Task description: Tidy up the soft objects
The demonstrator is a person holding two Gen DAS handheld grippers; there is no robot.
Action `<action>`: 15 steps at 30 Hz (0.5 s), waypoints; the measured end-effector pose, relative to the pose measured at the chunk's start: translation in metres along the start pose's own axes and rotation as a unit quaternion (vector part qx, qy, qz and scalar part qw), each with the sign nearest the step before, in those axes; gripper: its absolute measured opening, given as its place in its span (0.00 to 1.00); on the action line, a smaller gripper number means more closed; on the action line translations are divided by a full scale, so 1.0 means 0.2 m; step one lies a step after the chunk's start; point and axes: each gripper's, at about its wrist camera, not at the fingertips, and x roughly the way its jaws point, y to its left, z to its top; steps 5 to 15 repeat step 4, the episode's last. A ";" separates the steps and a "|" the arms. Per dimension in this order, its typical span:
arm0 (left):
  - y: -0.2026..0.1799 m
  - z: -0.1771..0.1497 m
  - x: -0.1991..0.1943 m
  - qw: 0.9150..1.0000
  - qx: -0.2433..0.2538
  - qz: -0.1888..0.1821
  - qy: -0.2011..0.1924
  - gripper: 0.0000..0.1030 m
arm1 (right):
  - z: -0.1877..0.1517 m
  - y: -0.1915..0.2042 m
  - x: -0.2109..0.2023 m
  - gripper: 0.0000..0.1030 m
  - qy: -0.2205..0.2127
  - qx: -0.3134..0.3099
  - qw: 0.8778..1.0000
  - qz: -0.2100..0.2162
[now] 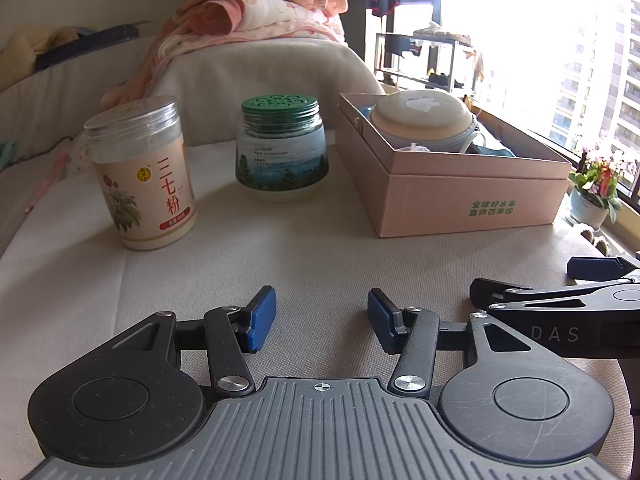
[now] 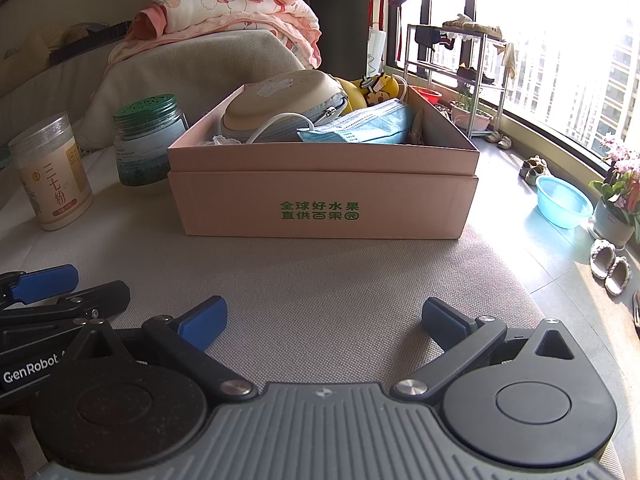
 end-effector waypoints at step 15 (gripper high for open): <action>0.00 0.00 0.00 1.000 -0.001 0.000 0.000 0.54 | 0.00 0.00 0.00 1.00 0.000 0.000 1.000 0.000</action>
